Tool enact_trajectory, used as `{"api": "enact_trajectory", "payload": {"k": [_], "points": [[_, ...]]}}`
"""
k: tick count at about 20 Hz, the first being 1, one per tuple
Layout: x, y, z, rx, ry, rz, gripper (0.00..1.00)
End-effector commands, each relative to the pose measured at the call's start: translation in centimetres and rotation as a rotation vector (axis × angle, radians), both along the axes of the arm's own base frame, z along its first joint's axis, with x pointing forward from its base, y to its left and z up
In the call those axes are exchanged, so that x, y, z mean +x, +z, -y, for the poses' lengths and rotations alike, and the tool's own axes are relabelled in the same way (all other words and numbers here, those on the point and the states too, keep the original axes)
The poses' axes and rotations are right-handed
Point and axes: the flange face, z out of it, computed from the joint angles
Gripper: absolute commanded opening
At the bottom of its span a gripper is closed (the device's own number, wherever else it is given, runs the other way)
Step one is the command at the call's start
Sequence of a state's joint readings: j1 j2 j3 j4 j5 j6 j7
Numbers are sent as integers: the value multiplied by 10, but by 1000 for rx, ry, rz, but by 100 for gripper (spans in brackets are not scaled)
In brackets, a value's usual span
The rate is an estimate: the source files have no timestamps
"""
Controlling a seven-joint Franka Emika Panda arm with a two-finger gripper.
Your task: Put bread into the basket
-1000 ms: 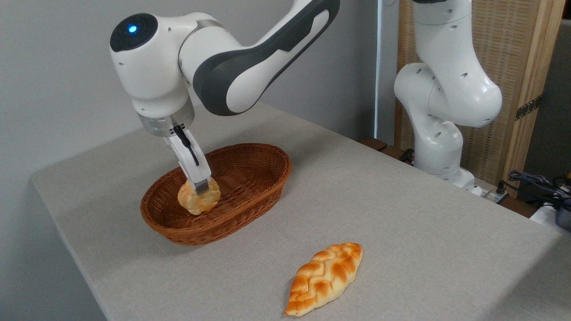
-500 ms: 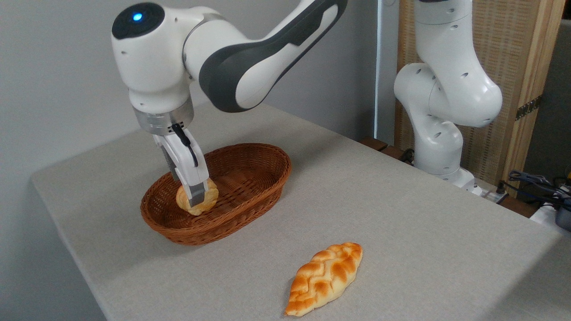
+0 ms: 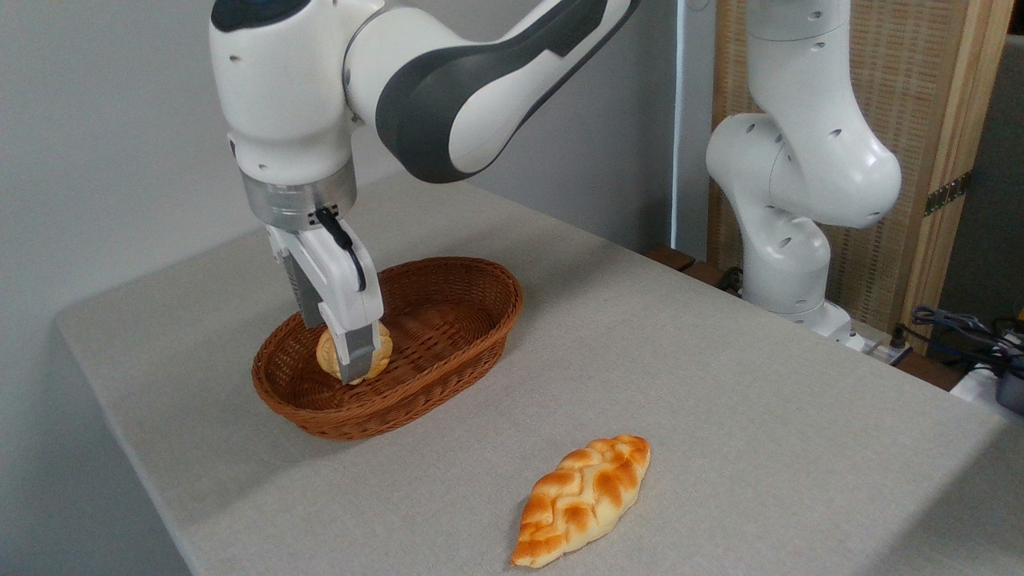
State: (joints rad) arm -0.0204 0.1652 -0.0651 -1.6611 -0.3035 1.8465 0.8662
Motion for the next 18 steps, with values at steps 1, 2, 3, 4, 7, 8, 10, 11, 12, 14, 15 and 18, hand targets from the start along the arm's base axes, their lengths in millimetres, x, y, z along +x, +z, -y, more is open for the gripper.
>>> {"api": "enact_trajectory", "payload": {"k": [1,2,3,4,7,8,10,11,12,14,15,18], "points": [[-2,41,-30,110,38,52,100],[-3,48,-34,135,55,48,100],[-4,53,-37,161,58,39,100],[-6,56,-45,191,61,22,100],[-22,84,-58,223,79,32,100],[-28,93,-67,222,99,40,100],[-41,105,-64,221,94,24,100],[-45,107,-64,220,92,13,100],[-51,113,-63,220,84,10,100],[-54,113,-57,221,70,10,100],[-54,113,-53,223,65,9,100],[-54,112,-44,227,77,1,100]]}}
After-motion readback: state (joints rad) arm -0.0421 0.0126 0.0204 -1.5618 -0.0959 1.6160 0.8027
